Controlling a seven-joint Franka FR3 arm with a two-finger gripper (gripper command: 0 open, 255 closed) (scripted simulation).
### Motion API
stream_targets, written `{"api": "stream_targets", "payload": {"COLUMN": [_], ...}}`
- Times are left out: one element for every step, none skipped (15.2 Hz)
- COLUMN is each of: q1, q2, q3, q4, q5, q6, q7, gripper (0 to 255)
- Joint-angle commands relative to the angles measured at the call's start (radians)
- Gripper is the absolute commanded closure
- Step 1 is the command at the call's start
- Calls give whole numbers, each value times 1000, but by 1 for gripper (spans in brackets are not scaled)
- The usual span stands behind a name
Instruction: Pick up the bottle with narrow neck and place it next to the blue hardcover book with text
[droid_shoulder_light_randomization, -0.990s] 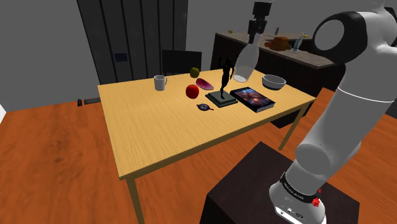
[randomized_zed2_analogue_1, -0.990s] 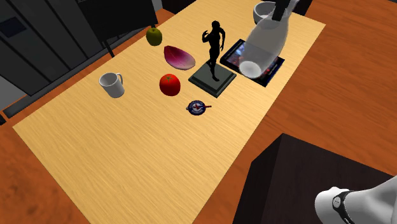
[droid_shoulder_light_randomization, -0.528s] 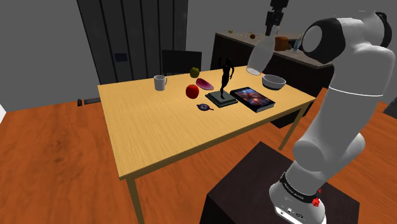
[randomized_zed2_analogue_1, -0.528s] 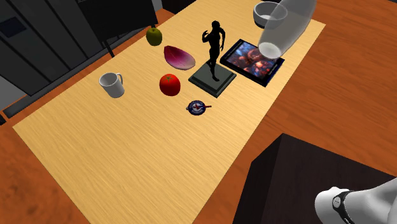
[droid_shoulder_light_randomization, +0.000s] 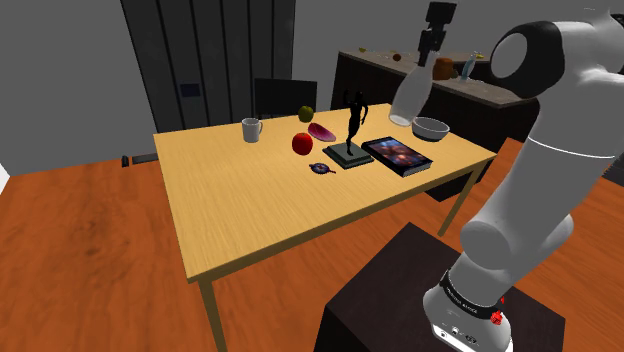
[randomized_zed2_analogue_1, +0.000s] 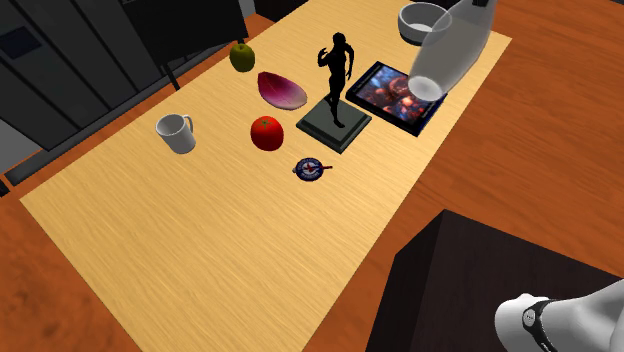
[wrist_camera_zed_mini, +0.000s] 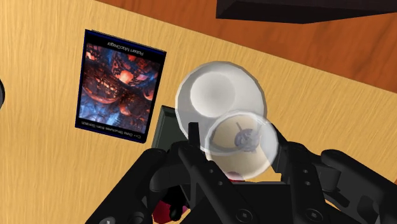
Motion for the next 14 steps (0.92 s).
{"api": "stream_targets", "payload": {"q1": [5,8,10,11,13,14,15,17,17,18,19,20,20,21], "q2": [-22,-32,-41,-50,-58,-66,-73,-80,-87,-93,-99,-104,-109,-113], "q3": [3,4,5,6,7,8,9,9,10,11,11,12,13,13], "q4": [-58,-86,-112,-138,-162,-186,-209,-232,-254,-275,-296,-316,-336,-355], "q5": [-7,-10,-13,-16,-19,-21,-23,-25,-27,-29,-31,-32,-33,-35], "q6": [38,56,74,91,107,124,140,156,172,187,202,217,232,247], "q7": [5,7,9,11,13,15,17,19,21,22,24,25,26,28], "gripper": [255,255,255,255,255,255,255,255,255,255,255,255,255,255]}}
